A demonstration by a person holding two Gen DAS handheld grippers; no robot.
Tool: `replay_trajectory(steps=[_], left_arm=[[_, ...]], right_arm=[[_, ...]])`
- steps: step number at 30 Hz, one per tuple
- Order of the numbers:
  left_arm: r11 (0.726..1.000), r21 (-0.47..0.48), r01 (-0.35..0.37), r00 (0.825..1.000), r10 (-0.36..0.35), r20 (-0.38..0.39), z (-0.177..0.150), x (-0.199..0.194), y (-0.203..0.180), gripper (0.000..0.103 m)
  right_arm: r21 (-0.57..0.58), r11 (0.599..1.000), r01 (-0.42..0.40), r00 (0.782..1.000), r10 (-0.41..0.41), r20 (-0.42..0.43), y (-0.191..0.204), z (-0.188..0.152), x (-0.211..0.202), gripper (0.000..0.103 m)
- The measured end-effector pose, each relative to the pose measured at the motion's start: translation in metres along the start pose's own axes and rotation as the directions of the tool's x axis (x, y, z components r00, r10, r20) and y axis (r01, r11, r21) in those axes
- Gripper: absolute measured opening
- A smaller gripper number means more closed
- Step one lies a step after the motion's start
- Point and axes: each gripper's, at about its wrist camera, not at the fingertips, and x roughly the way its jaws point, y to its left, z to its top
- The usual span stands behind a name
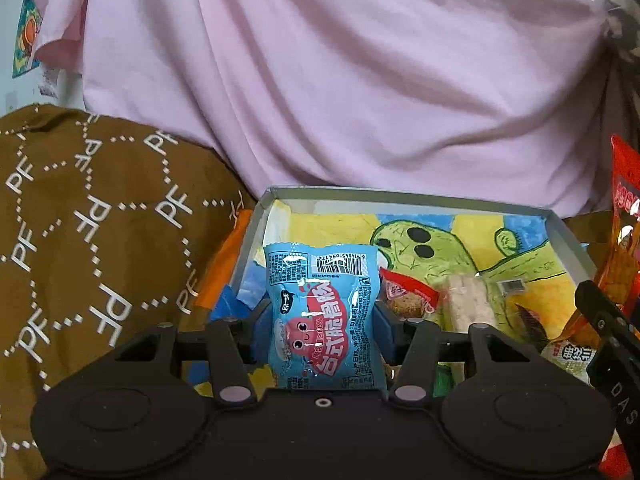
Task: Organize snacks
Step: 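Carry the red bag and blue candy pack into the tray and open both tools, then move both tools back from the tray toward the remaining snacks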
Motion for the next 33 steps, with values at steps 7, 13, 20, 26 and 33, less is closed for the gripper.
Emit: replay_trajectory(steps=[7, 13, 20, 26, 33], left_arm=[[1.000, -0.008, -0.008, 0.999, 0.008, -0.033, -0.009, 0.013, -0.003, 0.055], [1.000, -0.007, -0.024, 0.999, 0.023, -0.049, -0.012, 0.018, -0.002, 0.056], [0.999, -0.028, -0.036, 0.996, 0.033, -0.079, -0.011, 0.025, 0.004, 0.058], [0.998, -0.039, -0.045, 0.995, 0.041, -0.093, -0.011, 0.027, 0.007, 0.062], [0.993, -0.105, -0.047, 0.996, 0.039, -0.074, -0.009, 0.018, 0.017, 0.079]], right_arm=[[0.001, 1.000, -0.006, 0.997, 0.007, -0.080, 0.001, -0.007, 0.015, 0.050], [0.012, 1.000, -0.015, 0.991, 0.016, -0.134, 0.003, -0.012, 0.024, 0.051], [0.018, 1.000, -0.025, 0.984, 0.027, -0.175, 0.005, -0.014, 0.031, 0.052], [0.015, 0.999, -0.040, 0.978, 0.042, -0.203, 0.009, -0.018, 0.034, 0.056], [0.016, 0.999, -0.049, 0.974, 0.051, -0.222, 0.011, -0.020, 0.034, 0.079]])
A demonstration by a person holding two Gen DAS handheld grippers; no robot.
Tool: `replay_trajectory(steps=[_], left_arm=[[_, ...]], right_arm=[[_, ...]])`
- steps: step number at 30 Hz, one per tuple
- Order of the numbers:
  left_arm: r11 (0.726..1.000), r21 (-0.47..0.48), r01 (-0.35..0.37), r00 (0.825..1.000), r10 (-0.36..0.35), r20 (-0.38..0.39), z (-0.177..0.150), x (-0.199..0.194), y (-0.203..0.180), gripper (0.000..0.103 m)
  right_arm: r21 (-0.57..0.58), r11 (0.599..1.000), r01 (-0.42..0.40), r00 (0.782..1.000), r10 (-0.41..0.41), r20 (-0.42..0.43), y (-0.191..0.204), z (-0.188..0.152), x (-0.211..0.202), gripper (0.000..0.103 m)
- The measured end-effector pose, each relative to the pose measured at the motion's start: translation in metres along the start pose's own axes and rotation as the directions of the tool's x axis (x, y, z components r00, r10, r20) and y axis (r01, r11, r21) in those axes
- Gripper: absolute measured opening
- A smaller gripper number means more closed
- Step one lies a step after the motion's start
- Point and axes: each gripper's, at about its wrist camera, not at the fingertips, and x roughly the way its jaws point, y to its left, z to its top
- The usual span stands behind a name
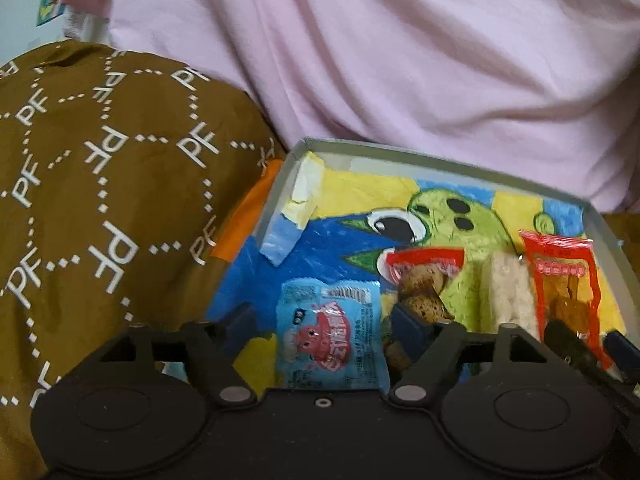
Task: Organize snacks
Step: 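Move both tools back from the tray toward the remaining snacks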
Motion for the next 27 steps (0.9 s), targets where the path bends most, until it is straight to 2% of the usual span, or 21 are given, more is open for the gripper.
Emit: replay_trajectory(steps=[1, 3, 7, 10, 13, 19, 27], left_arm=[[1.000, -0.006, 0.004, 1.000, -0.004, 0.008, 0.000, -0.003, 0.001, 0.081], [1.000, -0.008, 0.017, 1.000, -0.017, 0.025, 0.001, -0.009, 0.003, 0.085], [1.000, 0.017, 0.007, 0.997, -0.008, 0.082, 0.002, -0.027, 0.004, 0.102], [1.000, 0.016, 0.013, 0.994, -0.014, 0.112, 0.003, -0.042, 0.008, 0.102], [1.000, 0.006, 0.017, 0.993, -0.018, 0.117, 0.003, -0.056, 0.012, 0.102], [1.000, -0.012, 0.020, 0.991, -0.018, 0.136, -0.005, -0.087, 0.020, 0.102], [0.998, -0.017, 0.056, 0.988, -0.053, 0.142, -0.030, -0.131, 0.034, 0.102]], right_arm=[[0.003, 1.000, 0.001, 1.000, -0.001, 0.009, -0.001, 0.000, -0.002, 0.084], [0.010, 1.000, -0.001, 1.000, 0.000, 0.025, -0.002, 0.002, -0.008, 0.088], [0.016, 1.000, 0.008, 0.998, -0.009, 0.059, -0.005, 0.007, -0.022, 0.098], [0.022, 1.000, 0.013, 0.996, -0.015, 0.087, -0.008, 0.009, -0.036, 0.103], [0.039, 0.999, 0.023, 0.993, -0.027, 0.113, -0.014, 0.012, -0.053, 0.103], [0.099, 0.991, 0.092, 0.983, -0.107, 0.151, -0.029, 0.015, -0.087, 0.103], [0.086, 0.987, 0.138, 0.968, -0.152, 0.199, -0.034, 0.012, -0.137, 0.103]])
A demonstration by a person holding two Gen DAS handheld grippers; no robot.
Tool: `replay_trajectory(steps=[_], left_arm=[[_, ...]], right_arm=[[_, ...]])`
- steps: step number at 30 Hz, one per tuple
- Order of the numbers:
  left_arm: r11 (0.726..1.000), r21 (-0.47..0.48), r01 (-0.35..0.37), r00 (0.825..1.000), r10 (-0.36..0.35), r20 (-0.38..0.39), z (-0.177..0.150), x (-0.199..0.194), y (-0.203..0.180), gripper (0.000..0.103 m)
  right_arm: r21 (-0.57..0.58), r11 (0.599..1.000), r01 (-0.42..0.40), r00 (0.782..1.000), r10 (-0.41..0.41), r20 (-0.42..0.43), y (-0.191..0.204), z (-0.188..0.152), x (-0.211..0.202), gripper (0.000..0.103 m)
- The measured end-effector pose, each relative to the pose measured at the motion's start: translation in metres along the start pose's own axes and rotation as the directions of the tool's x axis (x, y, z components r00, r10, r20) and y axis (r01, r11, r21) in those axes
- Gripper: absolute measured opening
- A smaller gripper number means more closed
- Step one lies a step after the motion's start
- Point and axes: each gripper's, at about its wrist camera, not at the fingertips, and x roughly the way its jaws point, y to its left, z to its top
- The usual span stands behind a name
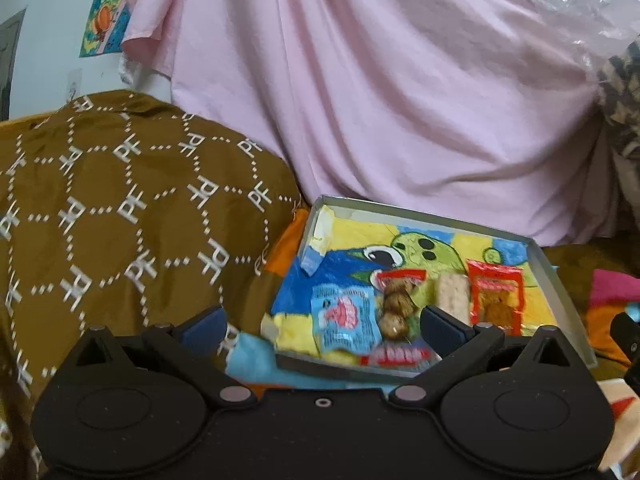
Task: Organize snacks
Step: 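Move both tools back from the tray toward the remaining snacks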
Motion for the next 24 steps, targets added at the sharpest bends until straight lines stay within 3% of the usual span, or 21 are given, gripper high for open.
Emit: replay_trajectory(steps=[10, 19, 24], left_arm=[[0.996, 0.085, 0.032, 0.999, -0.031, -0.012, -0.032, -0.050, 0.008, 0.102], [0.995, 0.096, -0.008, 0.999, 0.013, -0.050, -0.054, -0.068, 0.033, 0.102], [0.996, 0.090, -0.013, 0.996, 0.021, -0.089, -0.064, -0.071, 0.045, 0.102]], right_arm=[[-0.050, 0.998, -0.027, 0.999, 0.026, -0.020, 0.011, -0.009, -0.061, 0.103], [-0.084, 0.994, -0.069, 0.985, 0.054, -0.166, 0.026, -0.028, -0.103, 0.103], [-0.090, 0.992, -0.086, 0.959, 0.058, -0.277, 0.032, -0.037, -0.116, 0.103]])
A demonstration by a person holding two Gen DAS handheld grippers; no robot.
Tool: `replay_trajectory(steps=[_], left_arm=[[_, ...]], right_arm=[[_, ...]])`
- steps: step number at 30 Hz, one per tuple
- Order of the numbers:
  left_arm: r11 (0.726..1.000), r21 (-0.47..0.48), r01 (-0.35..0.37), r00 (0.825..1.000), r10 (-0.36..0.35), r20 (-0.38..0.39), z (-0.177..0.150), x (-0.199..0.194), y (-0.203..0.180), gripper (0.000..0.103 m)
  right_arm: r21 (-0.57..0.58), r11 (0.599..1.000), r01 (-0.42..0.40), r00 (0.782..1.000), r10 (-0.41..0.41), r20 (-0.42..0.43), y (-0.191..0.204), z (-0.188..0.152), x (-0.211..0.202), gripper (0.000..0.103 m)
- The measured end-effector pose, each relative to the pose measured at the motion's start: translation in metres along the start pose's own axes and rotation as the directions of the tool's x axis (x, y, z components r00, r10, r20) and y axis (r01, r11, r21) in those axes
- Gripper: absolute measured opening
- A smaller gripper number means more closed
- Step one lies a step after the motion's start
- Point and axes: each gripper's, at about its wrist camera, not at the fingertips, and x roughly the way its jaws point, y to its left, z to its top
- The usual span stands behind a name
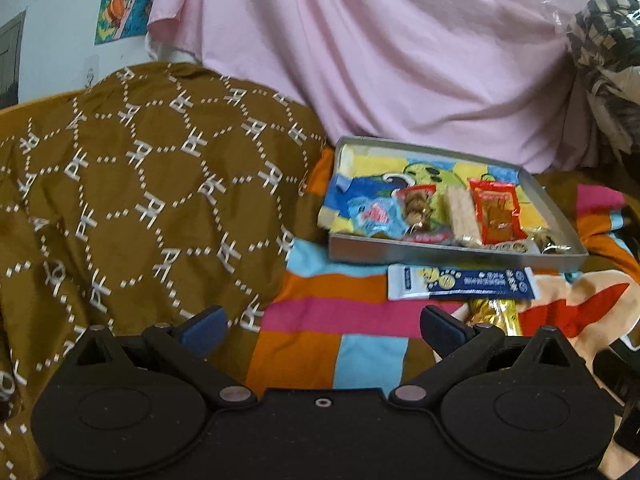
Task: Organize snacks
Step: 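Move both tools back from the tray toward the remaining snacks, then lower the right tool onto the gold wrapped pack and close it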
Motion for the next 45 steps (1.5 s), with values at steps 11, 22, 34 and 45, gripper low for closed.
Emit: replay_trajectory(steps=[11, 22, 34, 45], left_arm=[[1.000, 0.015, -0.014, 0.995, 0.015, -0.099, -0.025, 0.008, 0.010, 0.102], [0.999, 0.034, -0.025, 0.987, 0.030, -0.156, -0.035, 0.025, 0.014, 0.102], [0.994, 0.099, -0.038, 0.993, 0.049, -0.112, -0.033, 0.036, 0.009, 0.102], [0.978, 0.203, 0.040, 0.997, -0.027, -0.068, -0.023, 0.051, -0.009, 0.102]], right_arm=[[-0.087, 0.995, -0.049, 0.969, 0.027, -0.246, 0.020, -0.022, 0.024, 0.103], [-0.096, 0.992, -0.084, 0.952, 0.051, -0.303, 0.021, -0.024, 0.038, 0.103], [-0.192, 0.963, -0.191, 0.943, 0.125, -0.308, 0.016, -0.006, 0.073, 0.103], [-0.315, 0.904, -0.290, 0.932, 0.192, -0.306, 0.009, -0.010, 0.112, 0.103]])
